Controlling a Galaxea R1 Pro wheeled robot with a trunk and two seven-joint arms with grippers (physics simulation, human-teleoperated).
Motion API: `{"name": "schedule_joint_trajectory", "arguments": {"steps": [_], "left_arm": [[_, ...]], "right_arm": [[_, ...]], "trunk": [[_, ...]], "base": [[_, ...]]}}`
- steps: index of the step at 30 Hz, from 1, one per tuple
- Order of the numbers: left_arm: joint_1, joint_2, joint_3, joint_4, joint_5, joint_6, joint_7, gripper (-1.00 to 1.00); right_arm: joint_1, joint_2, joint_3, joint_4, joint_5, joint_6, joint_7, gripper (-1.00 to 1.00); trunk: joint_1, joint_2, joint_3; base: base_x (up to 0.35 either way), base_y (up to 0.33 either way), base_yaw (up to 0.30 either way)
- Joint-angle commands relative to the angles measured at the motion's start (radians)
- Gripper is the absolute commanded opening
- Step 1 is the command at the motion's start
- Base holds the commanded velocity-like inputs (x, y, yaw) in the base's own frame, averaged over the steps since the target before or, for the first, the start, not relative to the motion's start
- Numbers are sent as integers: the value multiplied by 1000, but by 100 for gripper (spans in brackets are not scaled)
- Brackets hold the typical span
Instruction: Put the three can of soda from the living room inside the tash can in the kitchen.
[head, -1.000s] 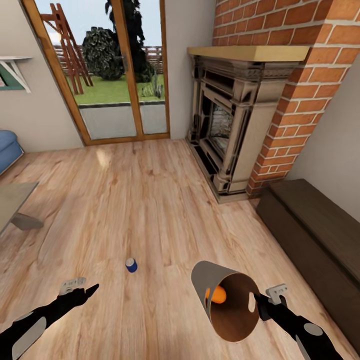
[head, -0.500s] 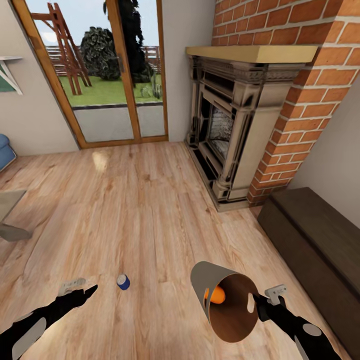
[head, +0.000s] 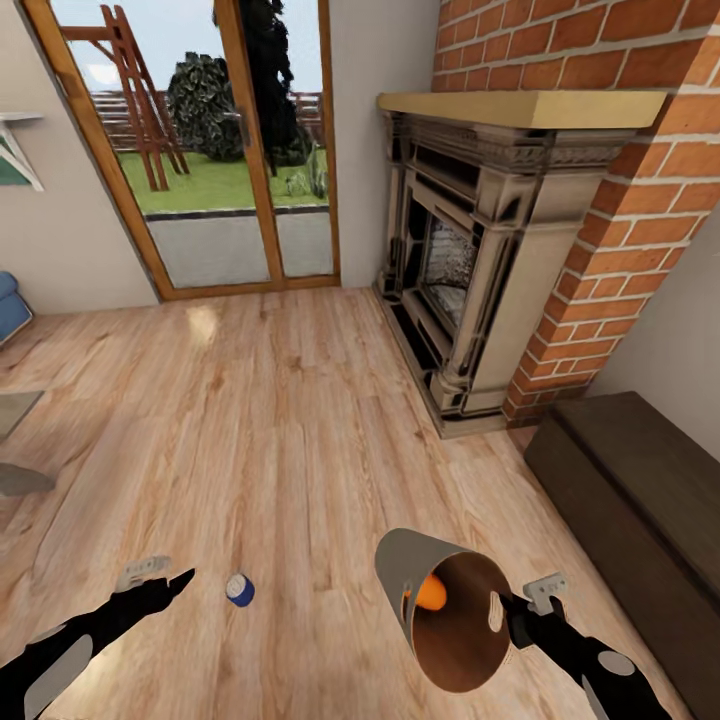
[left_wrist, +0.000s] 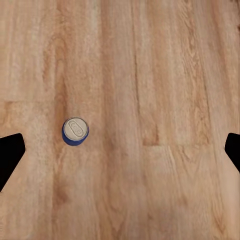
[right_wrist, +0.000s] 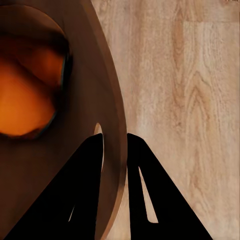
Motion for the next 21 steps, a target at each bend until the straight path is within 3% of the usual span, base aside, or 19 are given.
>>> {"name": "schedule_joint_trajectory", "arguments": {"steps": [1,21], "left_arm": [[0,0,0,0,0,0,0,100],[0,0,0,0,0,0,1,100]], "right_arm": [[-1,2,0,1,-11,1,6,-100],[-1,6,4,6,-10,1,4,-100]], "trunk": [[0,0,0],[0,0,8]], "base": [[154,-1,210],[156,0,243]]}}
